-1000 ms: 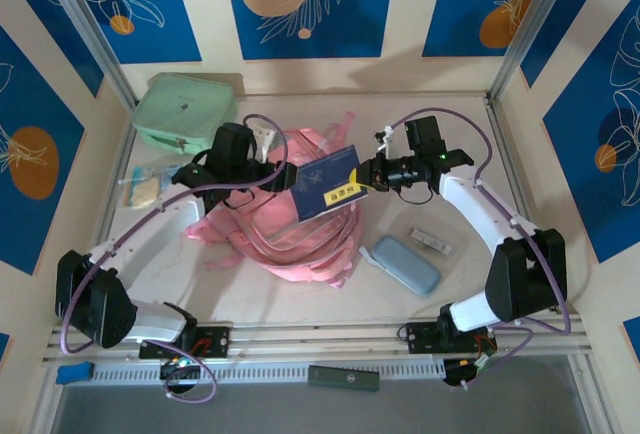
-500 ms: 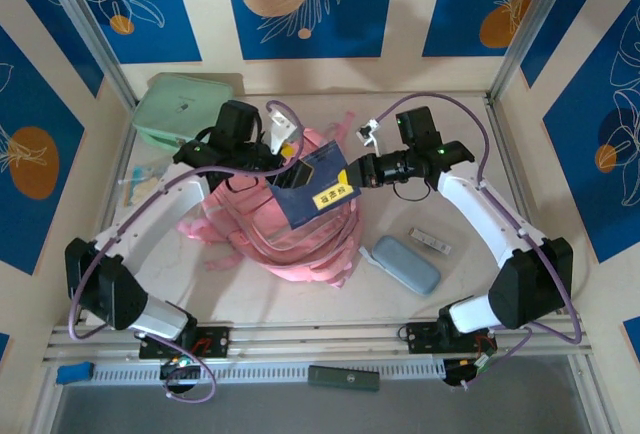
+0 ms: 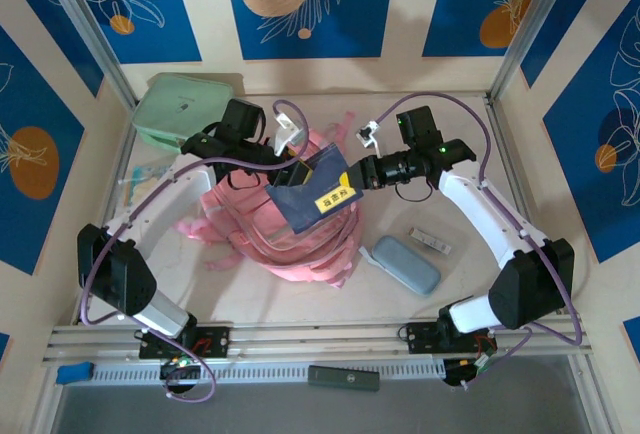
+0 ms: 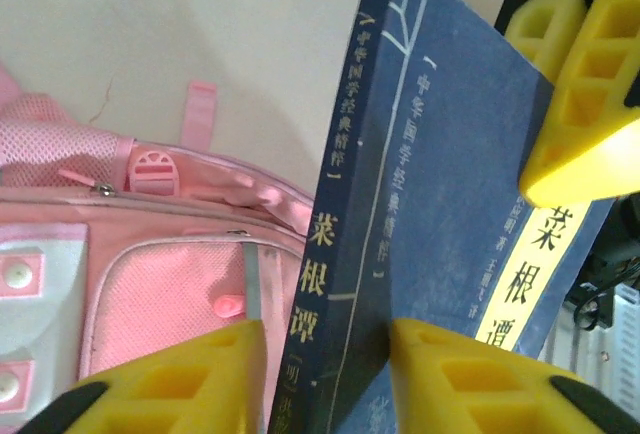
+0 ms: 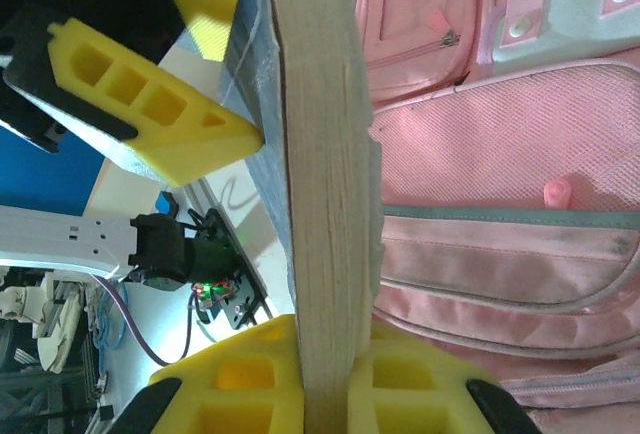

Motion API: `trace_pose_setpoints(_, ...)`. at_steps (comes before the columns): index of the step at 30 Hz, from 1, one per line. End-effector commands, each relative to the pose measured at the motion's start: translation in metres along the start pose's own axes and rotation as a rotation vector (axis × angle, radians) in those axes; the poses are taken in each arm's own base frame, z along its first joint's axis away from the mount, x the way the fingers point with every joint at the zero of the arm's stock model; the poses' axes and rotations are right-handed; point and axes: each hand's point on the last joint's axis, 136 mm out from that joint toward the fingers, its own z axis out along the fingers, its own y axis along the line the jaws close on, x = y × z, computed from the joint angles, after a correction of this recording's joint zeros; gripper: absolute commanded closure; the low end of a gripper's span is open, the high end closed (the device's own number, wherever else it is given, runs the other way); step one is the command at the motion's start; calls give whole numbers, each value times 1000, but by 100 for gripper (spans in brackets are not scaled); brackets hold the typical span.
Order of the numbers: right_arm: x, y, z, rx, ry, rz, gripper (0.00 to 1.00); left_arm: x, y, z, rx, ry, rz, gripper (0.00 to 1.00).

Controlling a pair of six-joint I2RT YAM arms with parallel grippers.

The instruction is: Pack books, pencil case, and school supplies into a backpack

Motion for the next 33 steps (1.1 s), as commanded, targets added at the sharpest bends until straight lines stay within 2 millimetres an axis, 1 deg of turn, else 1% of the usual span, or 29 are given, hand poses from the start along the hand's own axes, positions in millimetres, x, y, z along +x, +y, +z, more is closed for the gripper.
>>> trace_pose_setpoints(1,-17,12,-13,1,-55,-69,100,-6,-20,-9,75,-22,7,71)
trace_pose_setpoints(4,-19,9,-13,14,-57,-65,98,-5,-17,-8,62,-15,3,80)
trace_pose_setpoints(6,-20,7,-13,23,-59,-63,94,-6,-17,-8,63,-18,3,88)
trace_pose_setpoints(8,-21,7,-14,32,-63,-64,86,-8,-16,-9,55,-24,0,94)
trace_pose_setpoints(9,-20,5,-14,43,-65,-61,80,-8,-15,-10,46,-26,-2,96)
trace_pose_setpoints(11,-21,0,-17,72,-78,-54,62,-11,-12,-12,20,-35,-6,100)
trace_pose_setpoints(13,-22,-8,-22,113,-95,-17,45,-15,-4,-16,-43,-46,-30,100)
trace_pose_setpoints(17,-21,-23,-42,182,-160,91,23,-29,8,-28,-140,-101,-109,100)
trace_pose_setpoints(18,-18,-28,-48,206,-183,127,18,-33,9,-31,-155,-126,-149,100)
trace_pose_setpoints(19,-15,-32,-53,216,-206,177,11,-38,12,-34,-169,-153,-203,100)
trace_pose_setpoints(21,-9,-35,-62,175,-242,282,2,-48,12,-39,-170,-209,-298,100)
trace_pose_setpoints(22,-6,-33,-65,117,-260,338,1,-54,13,-41,-168,-252,-361,100)
trace_pose_setpoints(24,2,-25,-62,16,-270,398,1,-65,11,-46,-137,-343,-457,100)
trace_pose_setpoints(26,10,-14,-58,-38,-271,412,1,-72,12,-51,-111,-437,-575,100)
trace_pose_setpoints(28,13,-1,-53,-109,-271,424,1,-79,13,-56,-73,-530,-676,100)
trace_pose_setpoints(30,15,5,-47,-145,-270,448,1,-86,13,-61,-32,-617,-764,100)
trace_pose_setpoints(33,17,8,-36,-191,-265,496,1,-88,15,-70,-13,-714,-871,100)
